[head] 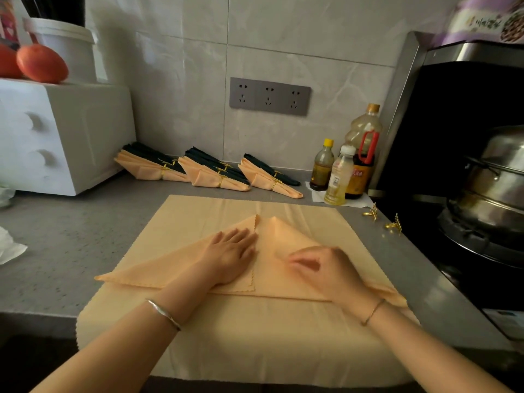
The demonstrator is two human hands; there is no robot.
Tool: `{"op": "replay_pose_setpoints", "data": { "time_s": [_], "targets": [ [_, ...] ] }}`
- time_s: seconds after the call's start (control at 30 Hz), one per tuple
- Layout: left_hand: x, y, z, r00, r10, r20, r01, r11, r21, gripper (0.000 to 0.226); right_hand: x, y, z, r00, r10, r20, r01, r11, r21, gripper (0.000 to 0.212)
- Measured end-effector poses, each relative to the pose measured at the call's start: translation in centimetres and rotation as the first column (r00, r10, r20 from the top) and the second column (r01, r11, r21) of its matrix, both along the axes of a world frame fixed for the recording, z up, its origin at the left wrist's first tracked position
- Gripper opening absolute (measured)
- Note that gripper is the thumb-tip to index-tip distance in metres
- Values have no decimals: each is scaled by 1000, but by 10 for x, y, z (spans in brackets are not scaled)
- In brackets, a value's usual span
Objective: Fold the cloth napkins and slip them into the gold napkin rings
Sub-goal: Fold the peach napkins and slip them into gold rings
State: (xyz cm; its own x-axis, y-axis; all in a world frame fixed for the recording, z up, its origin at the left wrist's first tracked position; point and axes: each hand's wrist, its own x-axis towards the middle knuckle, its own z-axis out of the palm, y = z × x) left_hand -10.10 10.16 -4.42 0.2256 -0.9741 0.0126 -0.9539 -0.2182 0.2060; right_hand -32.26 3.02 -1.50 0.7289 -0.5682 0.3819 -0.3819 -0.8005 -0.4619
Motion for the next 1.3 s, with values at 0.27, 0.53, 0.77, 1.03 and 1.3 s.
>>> {"op": "replay_pose_setpoints", "data": {
  "time_s": [0.27, 0.53, 0.77, 1.03, 1.3],
  "targets": [
    [-11, 3, 9, 997, 22, -67, -18, 998, 62, 57, 1, 23, -31, 967, 255, -32, -256, 966, -40, 31],
    [-24, 1, 6, 999, 36, -12, -36, 998, 52, 58, -7, 17, -31, 963, 271, 10, -271, 963, -8, 26],
    [-26, 2, 5, 1000, 29, 0, -29, 998, 57, 55, -8, 15, -32, 957, 290, 8, -289, 955, -59, 24],
    [-25, 0, 6, 1000, 22, 7, -22, 997, 79, 59, -12, 18, -28, 965, 260, 21, -260, 965, -19, 26],
    [-24, 1, 6, 1000, 28, 13, -29, 996, 81, 60, 55, -23, 6, 995, -57, -79, 65, 993, 103, 40]
  ]
}}
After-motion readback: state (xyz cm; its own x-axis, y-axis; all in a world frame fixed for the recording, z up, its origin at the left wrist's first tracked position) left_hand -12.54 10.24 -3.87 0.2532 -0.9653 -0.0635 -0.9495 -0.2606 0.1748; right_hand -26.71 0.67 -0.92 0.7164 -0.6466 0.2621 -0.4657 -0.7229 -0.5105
